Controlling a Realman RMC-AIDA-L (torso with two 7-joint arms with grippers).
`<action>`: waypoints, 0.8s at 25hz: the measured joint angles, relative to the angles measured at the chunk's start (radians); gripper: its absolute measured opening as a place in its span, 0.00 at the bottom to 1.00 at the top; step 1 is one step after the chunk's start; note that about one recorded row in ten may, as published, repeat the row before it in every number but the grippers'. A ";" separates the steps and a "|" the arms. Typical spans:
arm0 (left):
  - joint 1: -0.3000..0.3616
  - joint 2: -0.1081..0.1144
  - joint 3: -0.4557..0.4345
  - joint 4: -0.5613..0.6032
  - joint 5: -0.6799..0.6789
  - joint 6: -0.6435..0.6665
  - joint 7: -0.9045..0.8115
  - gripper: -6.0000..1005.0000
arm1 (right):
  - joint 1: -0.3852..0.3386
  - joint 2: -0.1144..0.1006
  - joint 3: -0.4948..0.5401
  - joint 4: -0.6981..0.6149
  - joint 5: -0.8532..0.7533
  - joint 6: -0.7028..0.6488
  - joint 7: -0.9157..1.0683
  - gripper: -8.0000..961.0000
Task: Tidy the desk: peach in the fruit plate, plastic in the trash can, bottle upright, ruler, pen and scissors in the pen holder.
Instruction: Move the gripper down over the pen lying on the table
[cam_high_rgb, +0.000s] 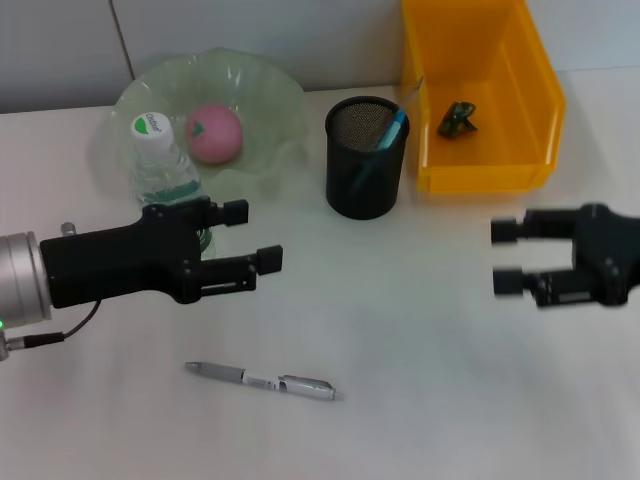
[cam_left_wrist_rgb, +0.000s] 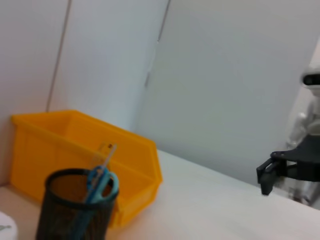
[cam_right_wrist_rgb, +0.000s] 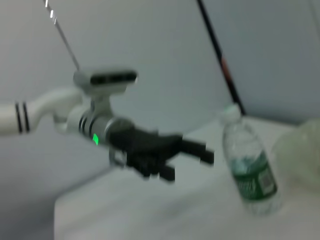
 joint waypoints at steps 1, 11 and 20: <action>-0.010 0.003 -0.027 0.019 0.052 0.036 -0.044 0.81 | 0.009 -0.002 -0.004 -0.014 -0.035 -0.010 0.013 0.79; -0.156 0.004 -0.163 0.154 0.440 0.262 -0.313 0.81 | 0.093 0.008 -0.014 -0.064 -0.200 -0.046 0.044 0.79; -0.296 -0.089 -0.141 0.339 0.860 0.374 -0.386 0.81 | 0.099 0.012 -0.019 -0.078 -0.230 -0.044 0.059 0.79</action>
